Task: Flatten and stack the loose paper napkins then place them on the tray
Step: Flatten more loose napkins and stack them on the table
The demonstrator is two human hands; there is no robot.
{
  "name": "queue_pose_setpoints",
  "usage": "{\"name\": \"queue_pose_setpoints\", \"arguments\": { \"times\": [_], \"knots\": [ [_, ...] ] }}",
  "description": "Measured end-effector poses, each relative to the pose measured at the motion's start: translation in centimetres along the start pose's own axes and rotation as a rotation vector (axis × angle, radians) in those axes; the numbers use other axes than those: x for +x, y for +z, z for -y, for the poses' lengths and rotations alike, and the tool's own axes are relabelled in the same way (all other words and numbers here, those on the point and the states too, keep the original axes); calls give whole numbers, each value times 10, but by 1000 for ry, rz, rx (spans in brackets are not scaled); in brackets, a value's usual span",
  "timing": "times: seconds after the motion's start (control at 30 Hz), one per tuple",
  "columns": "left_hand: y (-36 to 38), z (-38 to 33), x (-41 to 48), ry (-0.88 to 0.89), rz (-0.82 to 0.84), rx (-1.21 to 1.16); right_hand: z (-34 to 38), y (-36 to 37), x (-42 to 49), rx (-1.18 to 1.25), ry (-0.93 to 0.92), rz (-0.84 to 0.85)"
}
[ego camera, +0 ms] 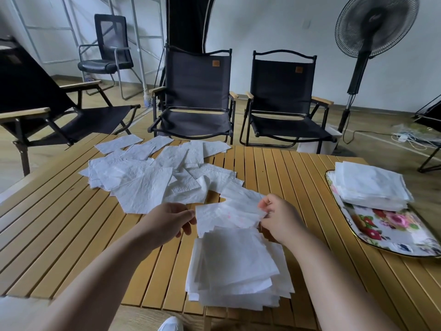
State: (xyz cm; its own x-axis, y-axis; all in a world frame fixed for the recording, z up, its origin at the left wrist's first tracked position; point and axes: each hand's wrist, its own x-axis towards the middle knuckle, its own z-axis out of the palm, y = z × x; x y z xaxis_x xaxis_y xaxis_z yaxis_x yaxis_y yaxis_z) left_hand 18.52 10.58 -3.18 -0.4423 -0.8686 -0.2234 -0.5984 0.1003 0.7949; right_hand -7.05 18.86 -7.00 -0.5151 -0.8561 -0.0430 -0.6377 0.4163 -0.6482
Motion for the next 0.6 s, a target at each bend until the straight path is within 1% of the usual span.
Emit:
{"name": "queue_pose_setpoints", "arguments": {
  "times": [0.1, 0.2, 0.3, 0.43, 0.5, 0.53, 0.6],
  "knots": [
    [1, 0, -1, 5, 5, 12, -2, 3, 0, -49, -17, -17],
    [2, 1, -1, 8, 17, 25, 1, 2, 0, -68, -58, -69],
    [2, 3, 1, 13, 16, 36, 7, -3, -1, 22, -107, -139],
    [1, 6, 6, 75, 1, 53, 24, -15, -8, 139, -181, -216],
    [0, 5, 7, 102, 10, -14, 34, -23, -14, 224, -180, -220],
    [-1, 4, 6, 112, 26, -87, 40, -27, -18, 313, -169, -204],
    [-3, -1, 2, 111, 77, -278, 50, -33, -28, 604, -111, -106]
  ]
}}
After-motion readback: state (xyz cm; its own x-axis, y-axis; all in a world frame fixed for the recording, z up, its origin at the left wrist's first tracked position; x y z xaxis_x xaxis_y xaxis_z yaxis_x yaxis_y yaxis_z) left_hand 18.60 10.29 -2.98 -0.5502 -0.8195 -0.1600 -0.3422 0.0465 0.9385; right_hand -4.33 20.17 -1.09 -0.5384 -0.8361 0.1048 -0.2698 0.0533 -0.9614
